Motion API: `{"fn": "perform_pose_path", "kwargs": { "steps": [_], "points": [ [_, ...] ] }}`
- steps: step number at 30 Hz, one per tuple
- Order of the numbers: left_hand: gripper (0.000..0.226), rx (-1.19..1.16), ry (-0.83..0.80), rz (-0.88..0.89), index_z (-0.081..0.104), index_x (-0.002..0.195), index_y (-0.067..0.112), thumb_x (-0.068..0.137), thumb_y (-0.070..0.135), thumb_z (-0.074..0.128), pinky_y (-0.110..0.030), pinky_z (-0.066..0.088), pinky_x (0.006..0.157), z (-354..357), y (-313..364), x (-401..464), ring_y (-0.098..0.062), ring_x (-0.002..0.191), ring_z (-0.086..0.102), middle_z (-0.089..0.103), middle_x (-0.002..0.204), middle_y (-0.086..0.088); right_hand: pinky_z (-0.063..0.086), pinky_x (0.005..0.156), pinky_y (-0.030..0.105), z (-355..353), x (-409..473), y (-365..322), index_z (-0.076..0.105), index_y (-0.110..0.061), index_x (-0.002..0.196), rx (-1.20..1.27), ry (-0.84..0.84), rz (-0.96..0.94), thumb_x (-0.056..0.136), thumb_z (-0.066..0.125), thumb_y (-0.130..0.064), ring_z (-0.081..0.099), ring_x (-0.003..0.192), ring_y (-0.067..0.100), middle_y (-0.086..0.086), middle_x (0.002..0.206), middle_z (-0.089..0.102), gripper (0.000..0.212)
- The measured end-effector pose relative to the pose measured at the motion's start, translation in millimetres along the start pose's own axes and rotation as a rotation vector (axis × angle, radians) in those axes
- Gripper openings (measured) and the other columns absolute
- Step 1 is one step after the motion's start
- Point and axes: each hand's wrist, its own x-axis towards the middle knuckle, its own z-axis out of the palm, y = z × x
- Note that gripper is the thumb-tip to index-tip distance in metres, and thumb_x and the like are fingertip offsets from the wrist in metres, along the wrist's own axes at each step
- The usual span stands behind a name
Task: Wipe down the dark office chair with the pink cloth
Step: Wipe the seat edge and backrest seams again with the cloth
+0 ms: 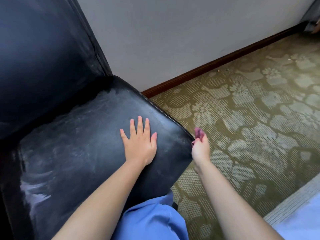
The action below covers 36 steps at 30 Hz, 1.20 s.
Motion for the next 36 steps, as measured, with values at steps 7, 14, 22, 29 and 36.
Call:
{"fn": "perform_pose_path", "kwargs": {
  "steps": [7,14,22,29,36],
  "points": [
    [0.058,0.035,-0.024,0.112,-0.004,0.151,0.023,0.099,0.044,0.009,-0.057,-0.001,0.115,-2.6,-0.5,9.3,-0.025,0.146,-0.013,-0.009,0.160,0.000,0.031,0.100,0.026,16.1,-11.3,-2.6,0.041,-0.019,0.137,-0.177,0.101,-0.242,0.095,0.034,0.001,0.049,0.112,0.011,0.000,0.139,0.043,0.046],
    [0.056,0.064,0.046,0.155,-0.003,0.151,0.025,0.099,0.042,0.003,-0.055,0.000,0.116,2.5,-0.7,13.2,-0.023,0.147,-0.010,-0.006,0.160,0.001,0.035,0.097,0.030,8.8,-9.8,4.4,0.040,-0.025,0.137,-0.196,0.060,-0.204,0.097,0.034,-0.004,0.050,0.106,0.013,-0.013,0.140,0.038,0.045],
    [0.057,0.069,0.022,0.144,-0.005,0.151,0.024,0.099,0.042,0.007,-0.054,0.000,0.116,-0.6,1.7,15.6,-0.023,0.146,-0.011,-0.007,0.160,0.001,0.038,0.101,0.033,2.2,14.7,-1.0,0.046,-0.027,0.128,-0.250,0.102,-0.164,0.097,0.026,0.001,0.054,0.105,0.006,-0.004,0.135,0.050,0.046],
    [0.057,0.079,0.027,0.135,-0.003,0.152,0.023,0.099,0.041,0.009,-0.054,0.000,0.116,0.2,2.6,16.6,-0.022,0.147,-0.009,-0.006,0.160,0.001,0.006,0.115,0.028,22.6,-37.1,-1.4,0.029,-0.019,0.146,-0.411,-0.008,-0.394,0.093,0.039,-0.001,0.011,0.143,0.020,-0.001,0.154,0.023,0.057],
    [0.057,0.062,0.020,0.130,-0.003,0.152,0.022,0.100,0.042,0.008,-0.052,-0.001,0.117,-2.5,2.2,19.8,-0.022,0.147,-0.010,-0.007,0.160,0.002,0.027,0.112,0.038,21.6,17.0,-35.2,0.046,-0.024,0.137,-0.325,-0.113,-0.240,0.083,0.041,-0.011,0.036,0.132,0.015,-0.008,0.138,0.047,0.056]
  ]
}}
